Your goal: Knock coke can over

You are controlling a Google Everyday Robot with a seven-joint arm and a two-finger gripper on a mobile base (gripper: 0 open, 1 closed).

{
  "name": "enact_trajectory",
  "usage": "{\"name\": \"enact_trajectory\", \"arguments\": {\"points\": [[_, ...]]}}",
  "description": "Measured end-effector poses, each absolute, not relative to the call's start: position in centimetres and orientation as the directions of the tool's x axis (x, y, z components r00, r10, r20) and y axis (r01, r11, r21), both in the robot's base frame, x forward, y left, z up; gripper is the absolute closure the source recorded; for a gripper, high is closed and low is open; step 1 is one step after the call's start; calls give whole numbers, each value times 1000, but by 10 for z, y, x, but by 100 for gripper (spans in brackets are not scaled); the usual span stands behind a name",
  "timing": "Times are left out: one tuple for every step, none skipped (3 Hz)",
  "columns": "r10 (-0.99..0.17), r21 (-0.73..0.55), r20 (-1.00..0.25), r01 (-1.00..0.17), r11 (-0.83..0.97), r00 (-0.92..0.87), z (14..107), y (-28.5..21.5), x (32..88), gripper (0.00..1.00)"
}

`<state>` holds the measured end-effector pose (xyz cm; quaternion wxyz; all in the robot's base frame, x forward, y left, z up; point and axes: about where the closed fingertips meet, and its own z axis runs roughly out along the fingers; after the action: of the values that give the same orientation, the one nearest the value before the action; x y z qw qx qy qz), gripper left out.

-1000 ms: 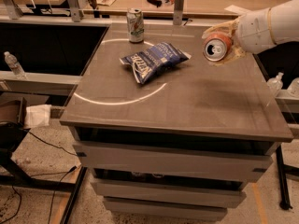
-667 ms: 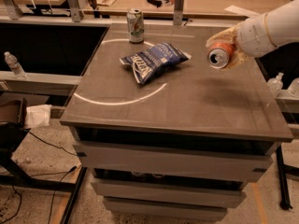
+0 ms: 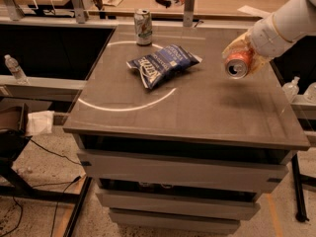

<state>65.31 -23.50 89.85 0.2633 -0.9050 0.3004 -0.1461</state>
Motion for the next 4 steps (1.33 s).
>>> {"name": "enact_trajectory", "arguments": {"points": [[-567, -462, 134, -455, -761, 812, 890, -239, 651, 100], [-541, -401, 132, -454, -796, 831, 880, -245, 647, 100], [-527, -356, 125, -458, -814, 841, 869, -251, 642, 100], [-524, -330, 112, -466, -821, 844, 858, -255, 636, 100]]}}
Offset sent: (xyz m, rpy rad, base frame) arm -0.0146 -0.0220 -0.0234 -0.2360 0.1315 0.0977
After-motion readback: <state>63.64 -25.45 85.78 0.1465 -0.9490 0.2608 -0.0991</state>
